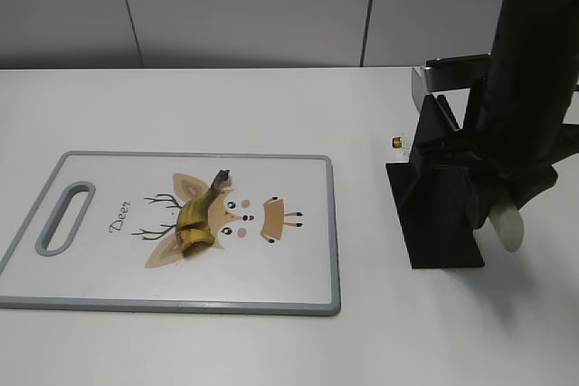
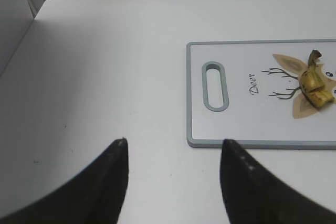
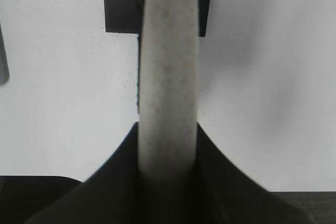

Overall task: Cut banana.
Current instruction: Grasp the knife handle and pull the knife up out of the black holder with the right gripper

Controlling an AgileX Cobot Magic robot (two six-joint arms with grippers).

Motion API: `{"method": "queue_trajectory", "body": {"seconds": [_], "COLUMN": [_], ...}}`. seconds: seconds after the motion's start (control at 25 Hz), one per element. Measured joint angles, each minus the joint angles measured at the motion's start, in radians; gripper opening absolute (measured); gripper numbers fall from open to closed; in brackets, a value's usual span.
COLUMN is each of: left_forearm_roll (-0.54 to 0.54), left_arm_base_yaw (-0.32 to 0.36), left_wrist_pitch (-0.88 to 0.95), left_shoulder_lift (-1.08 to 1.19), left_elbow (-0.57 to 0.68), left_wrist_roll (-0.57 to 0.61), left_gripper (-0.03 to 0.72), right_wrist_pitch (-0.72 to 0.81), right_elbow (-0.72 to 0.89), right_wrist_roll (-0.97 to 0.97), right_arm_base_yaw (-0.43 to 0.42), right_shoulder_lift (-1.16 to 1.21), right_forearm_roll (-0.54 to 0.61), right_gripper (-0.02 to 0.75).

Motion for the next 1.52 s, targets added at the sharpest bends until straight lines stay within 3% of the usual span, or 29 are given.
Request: {"method": "queue_trajectory", "body": {"seconds": [1.2, 1.52], "left_forearm_roll": [0.0, 0.0], "left_arm_base_yaw": [0.0, 0.0], "left_wrist_pitch": [0.0, 0.0], "left_shoulder_lift": [0.0, 0.0], "left_elbow": [0.0, 0.0], "left_wrist_roll": [0.0, 0.001], "left_gripper": [0.541, 0.541], "right_wrist_pitch": [0.05, 0.05], "right_elbow": [-0.234, -0.241], "right_wrist_roll": [-0.011, -0.242], "right_arm_base_yaw": [0.0, 0.0], "right_shoulder_lift": [-0.138, -0.15], "right_forearm_roll": [-0.032, -0.035], "right_gripper": [0.16, 0.16]}}
